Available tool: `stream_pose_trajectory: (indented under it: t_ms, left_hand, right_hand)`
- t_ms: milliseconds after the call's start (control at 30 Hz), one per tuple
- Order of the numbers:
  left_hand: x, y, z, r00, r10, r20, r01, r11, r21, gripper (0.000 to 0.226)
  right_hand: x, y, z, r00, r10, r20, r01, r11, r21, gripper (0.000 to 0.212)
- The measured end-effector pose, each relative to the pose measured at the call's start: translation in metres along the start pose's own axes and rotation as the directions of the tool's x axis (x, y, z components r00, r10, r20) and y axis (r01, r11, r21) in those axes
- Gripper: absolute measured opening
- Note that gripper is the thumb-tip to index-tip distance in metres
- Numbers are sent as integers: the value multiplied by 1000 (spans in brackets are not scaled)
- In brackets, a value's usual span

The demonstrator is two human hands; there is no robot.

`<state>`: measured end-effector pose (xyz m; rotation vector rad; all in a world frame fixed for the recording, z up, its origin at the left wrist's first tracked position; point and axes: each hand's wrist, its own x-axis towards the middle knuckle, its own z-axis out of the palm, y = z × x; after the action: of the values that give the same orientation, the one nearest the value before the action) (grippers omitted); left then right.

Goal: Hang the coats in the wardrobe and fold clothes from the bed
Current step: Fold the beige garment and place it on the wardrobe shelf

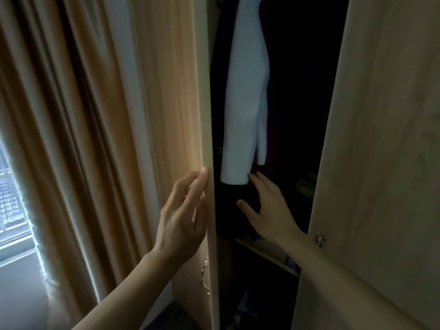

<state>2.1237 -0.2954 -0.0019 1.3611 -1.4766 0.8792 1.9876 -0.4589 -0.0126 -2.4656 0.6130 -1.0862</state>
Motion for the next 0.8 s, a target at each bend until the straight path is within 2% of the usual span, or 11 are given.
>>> stream_pose_trajectory:
  t_ms: [100,233,367,533,633,800]
  left_hand:
    - [7,10,14,999,-24,44,24,1000,14,48]
    - [18,24,32,996,-8,93,5,1000,28,47]
    - [23,33,48,995,11,95,-11,1000,-1,46]
    - [27,42,65,994,24,109,-15,997,-79,60]
    - [30,47,70,990,-22,137,37,994,-106,64]
    - [38,54,85,982,-19,189,33,997,-66,61]
  right_hand:
    - [-6,-14,-19,997,-29,-66,30,999,15,72]
    - [-17,-22,-43,993,-58,-106,52,997,-58,71]
    - [-27,-13,-61,992,-11,-125,-1,996,-91,73]
    - [-33,2,-76,989,13,-150,-32,991,-127,75]
    - [-33,12,-78,985,20,-170,-44,989,-143,76]
    - [-33,29,-80,974,-2,-225,-53,970,-237,76]
